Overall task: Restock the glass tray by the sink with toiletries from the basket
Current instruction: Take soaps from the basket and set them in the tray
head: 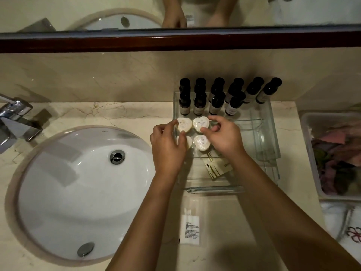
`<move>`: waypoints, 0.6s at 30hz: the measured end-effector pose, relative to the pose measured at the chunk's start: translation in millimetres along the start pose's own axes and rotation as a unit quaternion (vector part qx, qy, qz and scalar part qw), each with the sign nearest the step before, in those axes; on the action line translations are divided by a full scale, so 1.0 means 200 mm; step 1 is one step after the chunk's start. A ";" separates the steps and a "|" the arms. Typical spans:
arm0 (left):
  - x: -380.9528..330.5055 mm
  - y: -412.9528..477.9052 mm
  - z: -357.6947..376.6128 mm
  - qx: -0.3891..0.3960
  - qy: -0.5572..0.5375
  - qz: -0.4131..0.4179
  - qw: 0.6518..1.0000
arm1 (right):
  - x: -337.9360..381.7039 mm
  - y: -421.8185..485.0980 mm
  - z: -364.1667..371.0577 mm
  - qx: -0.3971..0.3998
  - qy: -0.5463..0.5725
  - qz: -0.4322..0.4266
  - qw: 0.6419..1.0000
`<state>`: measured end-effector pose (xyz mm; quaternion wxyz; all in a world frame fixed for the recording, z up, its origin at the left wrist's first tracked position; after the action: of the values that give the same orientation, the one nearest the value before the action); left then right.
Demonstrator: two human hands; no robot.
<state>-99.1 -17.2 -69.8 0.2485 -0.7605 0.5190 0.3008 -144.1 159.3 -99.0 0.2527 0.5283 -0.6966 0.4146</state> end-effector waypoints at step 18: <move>0.14 -0.04 0.00 0.007 -0.056 -0.036 0.998 | -0.01 -0.01 -0.01 -0.014 0.003 0.015 1.000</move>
<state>-84.3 -33.7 -89.0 0.2932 -0.7588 0.4788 0.3300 -142.4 162.3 -98.8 0.2559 0.5130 -0.7095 0.4098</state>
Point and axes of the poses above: each hand's wrist, its own y-axis towards the middle knuckle, its own z-axis out of the palm, x = y × z, the point moved 10 cm from there along y, towards the middle knuckle, and after that the axes turned 1 degree about y, right-handed, at the moved point
